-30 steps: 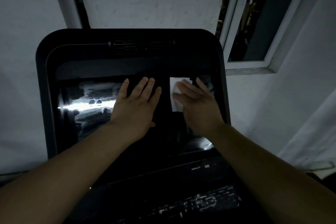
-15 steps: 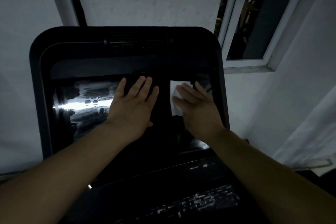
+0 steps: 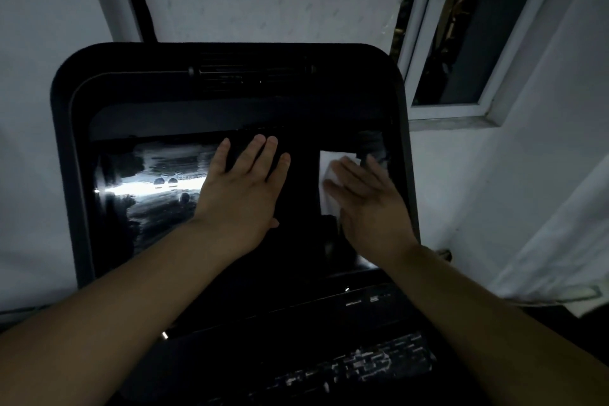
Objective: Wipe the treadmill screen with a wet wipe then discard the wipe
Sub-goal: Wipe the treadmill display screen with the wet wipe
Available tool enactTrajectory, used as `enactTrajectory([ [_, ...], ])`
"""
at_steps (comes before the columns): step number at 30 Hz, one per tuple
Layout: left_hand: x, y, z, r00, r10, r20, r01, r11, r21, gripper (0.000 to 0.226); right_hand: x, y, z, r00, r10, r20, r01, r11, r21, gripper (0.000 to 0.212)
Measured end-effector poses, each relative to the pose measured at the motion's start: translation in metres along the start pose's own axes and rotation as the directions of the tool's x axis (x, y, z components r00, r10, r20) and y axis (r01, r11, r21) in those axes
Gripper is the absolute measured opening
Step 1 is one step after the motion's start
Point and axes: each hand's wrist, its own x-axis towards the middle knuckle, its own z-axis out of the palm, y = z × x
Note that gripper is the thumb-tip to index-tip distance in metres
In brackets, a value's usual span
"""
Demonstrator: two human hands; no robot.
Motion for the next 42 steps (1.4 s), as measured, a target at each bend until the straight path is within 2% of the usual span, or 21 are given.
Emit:
enactTrajectory([
  [2, 0.000, -0.001, 0.001, 1.000, 0.005, -0.003, -0.005, 1.000, -0.001, 0.107, -0.010, 0.018, -0.003, 1.000, -0.001, 0.025, 0.002, 0.999, -0.043, 0.046],
  [5, 0.000, -0.002, 0.003, 1.000, 0.011, -0.004, -0.011, 1.000, 0.011, 0.107, -0.025, 0.047, -0.010, 0.994, 0.094, 0.060, -0.088, 0.992, -0.095, 0.048],
  [8, 0.000, -0.002, 0.003, 1.000, 0.013, -0.005, -0.013, 1.000, 0.010, 0.107, -0.025, 0.047, -0.011, 0.986, 0.164, 0.039, -0.159, 0.983, -0.097, 0.049],
  [11, 0.000, -0.001, 0.002, 1.000, 0.014, -0.013, -0.014, 1.000, 0.003, 0.107, -0.012, 0.021, -0.003, 0.994, 0.110, -0.009, -0.110, 0.994, -0.005, 0.045],
  [15, -0.001, -0.001, 0.000, 1.000, 0.010, -0.007, -0.010, 1.000, -0.002, 0.107, -0.006, 0.020, -0.002, 0.999, -0.022, 0.050, 0.021, 1.000, 0.021, 0.045],
  [21, 0.000, -0.001, 0.001, 1.000, 0.009, 0.012, -0.009, 1.000, 0.006, 0.107, -0.016, 0.058, -0.016, 0.988, 0.135, 0.075, -0.126, 0.986, -0.112, 0.045],
  [26, 0.000, 0.000, 0.000, 1.000, 0.004, 0.004, -0.004, 1.000, -0.011, 0.105, 0.001, -0.013, -0.001, 1.000, -0.012, 0.015, 0.012, 1.000, 0.005, 0.042],
  [29, 0.000, -0.001, 0.000, 1.000, 0.006, -0.002, -0.006, 1.000, -0.012, 0.106, -0.001, -0.018, 0.001, 0.999, -0.045, 0.020, 0.044, 0.999, 0.022, 0.040],
  [35, -0.001, -0.001, -0.002, 1.000, 0.012, 0.027, -0.012, 1.000, -0.019, 0.106, -0.035, 0.032, -0.006, 0.999, 0.021, 0.038, -0.019, 0.998, -0.062, 0.042],
  [39, -0.002, 0.000, -0.003, 1.000, 0.011, 0.022, -0.010, 1.000, -0.026, 0.105, -0.025, -0.005, 0.001, 0.998, 0.056, -0.027, -0.056, 0.998, -0.012, 0.038],
  [42, -0.002, 0.000, -0.004, 1.000, 0.013, 0.018, -0.013, 1.000, -0.020, 0.104, -0.023, -0.013, 0.003, 1.000, 0.000, 0.014, 0.000, 1.000, 0.018, 0.039],
])
